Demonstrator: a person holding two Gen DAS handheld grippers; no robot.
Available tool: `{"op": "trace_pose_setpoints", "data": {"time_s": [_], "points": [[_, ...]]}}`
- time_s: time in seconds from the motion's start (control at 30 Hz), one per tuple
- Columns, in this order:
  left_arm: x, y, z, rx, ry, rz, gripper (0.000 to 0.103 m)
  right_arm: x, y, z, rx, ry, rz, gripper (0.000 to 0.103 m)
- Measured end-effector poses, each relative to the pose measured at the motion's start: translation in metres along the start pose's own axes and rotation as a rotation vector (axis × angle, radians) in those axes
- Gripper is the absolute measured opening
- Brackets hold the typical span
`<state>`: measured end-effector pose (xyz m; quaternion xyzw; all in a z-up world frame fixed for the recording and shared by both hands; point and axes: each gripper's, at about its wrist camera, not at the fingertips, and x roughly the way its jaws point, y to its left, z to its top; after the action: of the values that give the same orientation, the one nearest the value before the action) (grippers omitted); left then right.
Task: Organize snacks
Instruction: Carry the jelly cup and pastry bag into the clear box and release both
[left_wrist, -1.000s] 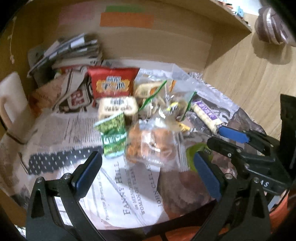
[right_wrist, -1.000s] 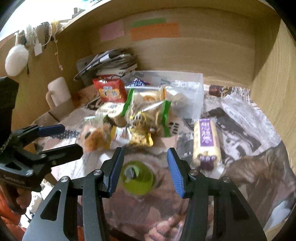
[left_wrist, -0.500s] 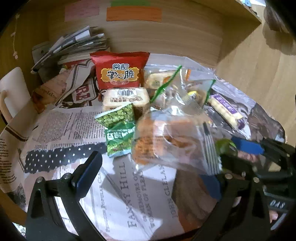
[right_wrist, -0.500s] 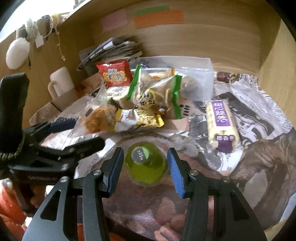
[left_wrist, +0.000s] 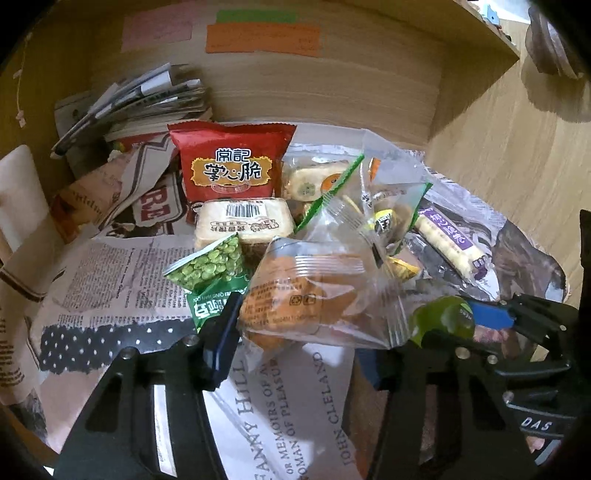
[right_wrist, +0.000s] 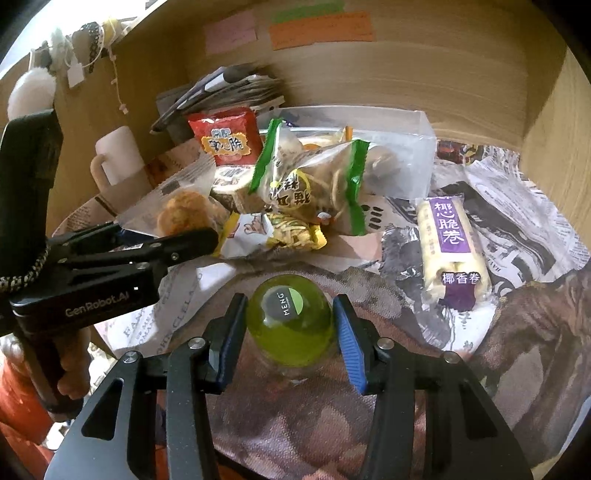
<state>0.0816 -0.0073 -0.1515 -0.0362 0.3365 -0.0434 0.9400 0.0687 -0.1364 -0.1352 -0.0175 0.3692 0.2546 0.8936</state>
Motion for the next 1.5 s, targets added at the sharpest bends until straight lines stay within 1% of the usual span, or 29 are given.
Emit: {"op": "trace_pose_setpoints", "data": {"time_s": [0.1,0.23,0.47,0.87,1.13,1.23,1.33,1.5], "points": [[-0.005,0.002,0.002,-0.008,-0.007,-0.01,0.054,-0.002,-0.004,0.004,0.01,-0.008,-0.002,0.044],[-0.016,0.002,0.007,-0.009,-0.038,-0.014,0.053,-0.009,-0.007,0.012,0.012,-0.035,-0.008,0.044],[-0.033,0.003,0.025,-0.007,-0.081,-0.043,0.053,-0.019,-0.012,0.032,0.016,-0.087,-0.019,0.044],[-0.04,0.007,0.077,0.017,-0.158,-0.055,0.053,-0.038,-0.022,0.082,0.009,-0.229,-0.044,0.044],[-0.039,0.011,0.118,0.049,-0.207,-0.051,0.054,-0.038,-0.031,0.112,-0.015,-0.278,-0.06,0.044],[-0.032,0.013,0.13,0.056,-0.211,-0.048,0.054,-0.033,-0.034,0.122,-0.017,-0.284,-0.068,0.044],[-0.021,0.014,0.142,0.056,-0.195,-0.052,0.054,-0.027,-0.035,0.131,-0.023,-0.284,-0.081,0.044],[0.009,0.02,0.161,0.04,-0.121,-0.071,0.054,-0.013,-0.038,0.145,-0.029,-0.269,-0.101,0.044]]}}
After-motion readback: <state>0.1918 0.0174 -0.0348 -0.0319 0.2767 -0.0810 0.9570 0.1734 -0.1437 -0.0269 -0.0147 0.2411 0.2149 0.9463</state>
